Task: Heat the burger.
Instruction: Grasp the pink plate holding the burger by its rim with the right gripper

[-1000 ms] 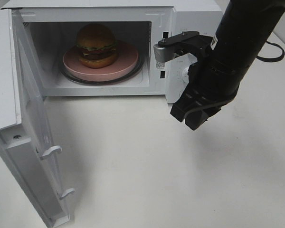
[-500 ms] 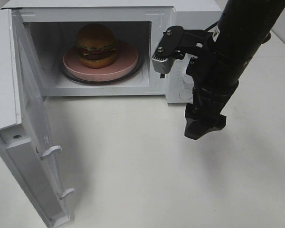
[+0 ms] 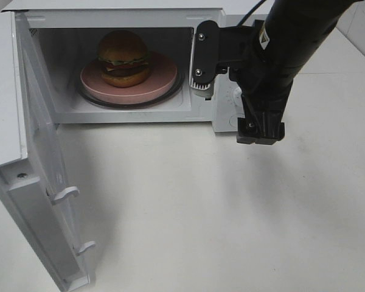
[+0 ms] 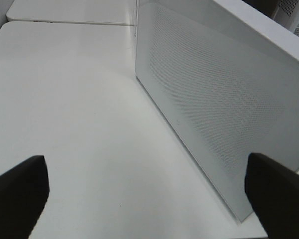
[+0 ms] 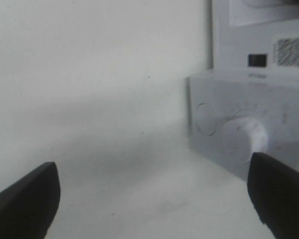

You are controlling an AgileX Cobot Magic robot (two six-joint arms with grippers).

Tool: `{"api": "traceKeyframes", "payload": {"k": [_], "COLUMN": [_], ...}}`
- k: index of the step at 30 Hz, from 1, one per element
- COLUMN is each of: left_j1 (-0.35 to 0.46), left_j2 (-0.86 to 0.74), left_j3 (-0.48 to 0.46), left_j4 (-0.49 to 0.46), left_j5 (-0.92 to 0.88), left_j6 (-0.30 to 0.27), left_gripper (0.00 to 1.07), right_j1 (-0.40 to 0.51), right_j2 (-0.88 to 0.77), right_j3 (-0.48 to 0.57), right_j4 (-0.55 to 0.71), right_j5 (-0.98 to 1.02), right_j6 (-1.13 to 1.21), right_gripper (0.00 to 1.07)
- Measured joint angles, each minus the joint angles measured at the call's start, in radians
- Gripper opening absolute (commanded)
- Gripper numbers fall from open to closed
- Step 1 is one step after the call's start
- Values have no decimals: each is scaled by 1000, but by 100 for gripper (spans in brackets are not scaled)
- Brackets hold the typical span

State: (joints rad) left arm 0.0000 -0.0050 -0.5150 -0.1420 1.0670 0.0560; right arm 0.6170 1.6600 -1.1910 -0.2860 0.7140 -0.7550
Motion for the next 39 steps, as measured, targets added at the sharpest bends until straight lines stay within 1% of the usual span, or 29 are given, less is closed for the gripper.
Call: {"api": "traceKeyframes", "payload": {"k": [1,2,4,5,7,11,14,15,22,28,30,31,33,34,35,36,38,39], "left_j1": [0,0,0,0,0,0,0,0,0,0,0,0,0,0,0,0,0,0], "left_j2": [0,0,0,0,0,0,0,0,0,0,0,0,0,0,0,0,0,0], "left_j3": [0,0,0,0,0,0,0,0,0,0,0,0,0,0,0,0,0,0], "left_j4": [0,0,0,0,0,0,0,0,0,0,0,0,0,0,0,0,0,0], "left_j5": [0,0,0,0,0,0,0,0,0,0,0,0,0,0,0,0,0,0], "left_j6": [0,0,0,0,0,0,0,0,0,0,0,0,0,0,0,0,0,0], "left_gripper": [100,100,100,100,100,100,100,100,100,100,100,100,100,100,100,100,100,100], "right_j1": [18,18,44,44,59,65,68,69,71,71,71,71,71,71,71,71,71,71], "right_j2": [0,0,2,2,8,24,53,72,130,222,273,273,317,317,345,345,381,381], "right_j3": [0,0,0,0,0,0,0,0,-6,-67,-114,-114,-165,-165,-201,-201,-254,-254], "right_j4": [-41,-41,-85,-85,-85,-85,-72,-49,-24,-24,-24,-24,-24,-24,-23,-23,-22,-22], "right_j5": [-48,-48,-116,-116,-191,-243,-285,-314,-360,-367,-369,-369,-371,-371,-370,-370,-359,-359], "right_j6": [-2,-2,-28,-28,-77,-128,-166,-196,-253,-259,-259,-259,-260,-260,-260,-260,-260,-260], "right_gripper": [96,96,95,95,94,94,93,93,91,89,88,88,87,87,87,87,86,86]}}
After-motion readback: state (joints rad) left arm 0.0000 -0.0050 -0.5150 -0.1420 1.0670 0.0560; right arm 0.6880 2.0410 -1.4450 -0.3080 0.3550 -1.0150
